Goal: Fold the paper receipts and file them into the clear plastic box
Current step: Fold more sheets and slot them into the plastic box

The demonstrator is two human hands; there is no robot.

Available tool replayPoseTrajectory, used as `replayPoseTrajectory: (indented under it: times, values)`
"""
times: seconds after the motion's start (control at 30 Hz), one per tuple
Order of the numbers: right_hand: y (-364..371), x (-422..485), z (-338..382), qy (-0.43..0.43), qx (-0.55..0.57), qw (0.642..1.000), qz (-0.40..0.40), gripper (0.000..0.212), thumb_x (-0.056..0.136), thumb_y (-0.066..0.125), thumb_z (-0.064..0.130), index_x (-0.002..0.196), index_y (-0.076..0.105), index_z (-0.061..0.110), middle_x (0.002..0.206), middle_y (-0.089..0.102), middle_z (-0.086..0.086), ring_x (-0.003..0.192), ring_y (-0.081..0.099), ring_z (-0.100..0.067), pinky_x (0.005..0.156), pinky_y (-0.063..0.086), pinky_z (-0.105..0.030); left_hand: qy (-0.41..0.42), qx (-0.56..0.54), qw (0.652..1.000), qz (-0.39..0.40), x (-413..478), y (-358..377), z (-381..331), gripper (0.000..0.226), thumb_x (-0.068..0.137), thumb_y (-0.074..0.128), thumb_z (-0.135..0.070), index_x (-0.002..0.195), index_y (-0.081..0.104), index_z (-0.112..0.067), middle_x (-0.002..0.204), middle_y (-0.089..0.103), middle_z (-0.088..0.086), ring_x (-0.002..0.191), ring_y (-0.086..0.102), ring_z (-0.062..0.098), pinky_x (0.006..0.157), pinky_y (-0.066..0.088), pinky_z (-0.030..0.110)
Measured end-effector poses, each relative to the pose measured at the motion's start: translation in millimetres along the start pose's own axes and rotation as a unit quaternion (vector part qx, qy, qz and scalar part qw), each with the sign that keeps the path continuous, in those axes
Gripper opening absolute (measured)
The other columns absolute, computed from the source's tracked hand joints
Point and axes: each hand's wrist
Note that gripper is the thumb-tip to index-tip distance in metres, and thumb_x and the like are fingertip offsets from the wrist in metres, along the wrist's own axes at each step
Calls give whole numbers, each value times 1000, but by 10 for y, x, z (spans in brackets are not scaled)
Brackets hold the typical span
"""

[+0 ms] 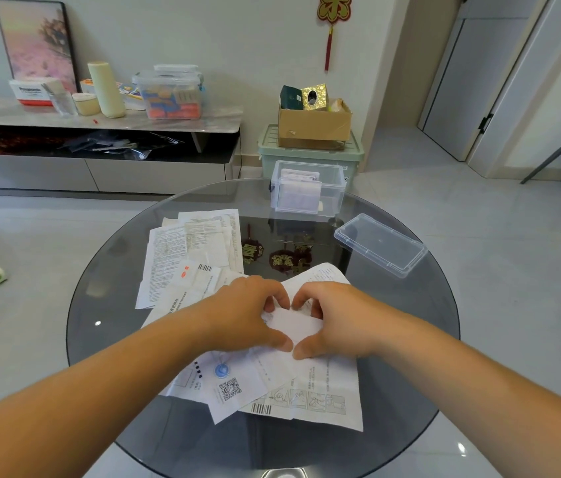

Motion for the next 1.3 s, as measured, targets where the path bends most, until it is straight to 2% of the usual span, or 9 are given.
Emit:
replayPoseTrajectory:
  times: [0.1,0.2,0.33,0.43,0.57,0.67,0.77,1.03,1.3]
  values:
    - [2,10,-10,-7,39,999,-2,37,77,82,42,106,62,32,88,55,16,78,55,-5,61,41,-20,4,20,1000,-4,-18,-9,26,57,74,82,-53,120,53,-38,113,50,-13,102,50,6,95,48,26]
    - [8,7,-81,-13,97,995,-17,12,84,77,36,89,68,30,87,66,11,78,63,-8,69,56,-29,12,37,999,-7,-46,-17,66,67,69,84,-56,122,49,-38,115,46,-15,104,48,6,96,47,26]
    - [-73,-68,-192,-10,169,982,-82,8,86,76,30,80,71,29,81,70,13,74,65,-3,67,54,-23,19,33,999,15,-30,-32,132,63,70,83,-57,115,42,-43,114,44,-19,104,49,6,96,48,25]
    - [-228,-89,-263,1,219,965,-147,8,89,73,29,81,72,29,77,69,17,70,64,-1,62,49,-16,28,19,999,31,18,-148,128,48,76,77,-59,112,50,-42,107,54,-19,98,56,6,89,50,21]
    - [-493,46,-348,-3,270,939,-215,11,94,68,23,85,73,26,77,71,13,63,63,-1,56,49,-15,53,-15,995,-78,248,-415,118,25,87,68,-54,103,62,-36,93,65,-14,87,62,5,79,54,22]
    - [-723,325,-405,-7,261,929,-261,16,95,66,18,83,72,27,84,70,14,73,65,-5,56,49,-15,74,47,979,-183,643,-675,191,29,92,63,-46,116,61,-31,110,61,-13,100,60,7,87,53,28]
    - [-1024,735,-465,-21,210,926,-314,23,95,66,20,79,68,35,83,69,14,75,64,-9,63,48,-19,98,138,963,-211,1129,-913,267,52,93,60,-48,139,49,-27,134,52,-5,121,51,15,103,47,35]
    - [-1574,1928,-684,-8,92,930,-356,18,100,58,20,99,75,21,91,67,4,86,59,-17,68,40,-26,123,344,916,-164,2096,-1144,309,77,89,44,-72,147,37,-21,144,47,3,129,45,23,112,37,42]
    - [-1533,2385,-787,-8,33,945,-325,20,100,58,22,109,76,20,104,71,3,95,62,-17,84,50,-32,146,381,901,-147,2372,-1048,390,79,89,40,-74,149,33,-23,151,42,1,138,40,24,116,28,45]
Point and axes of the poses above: each hand's wrist, its own x-axis towards the middle knuckle, its own y-axis out of the palm, z = x × y
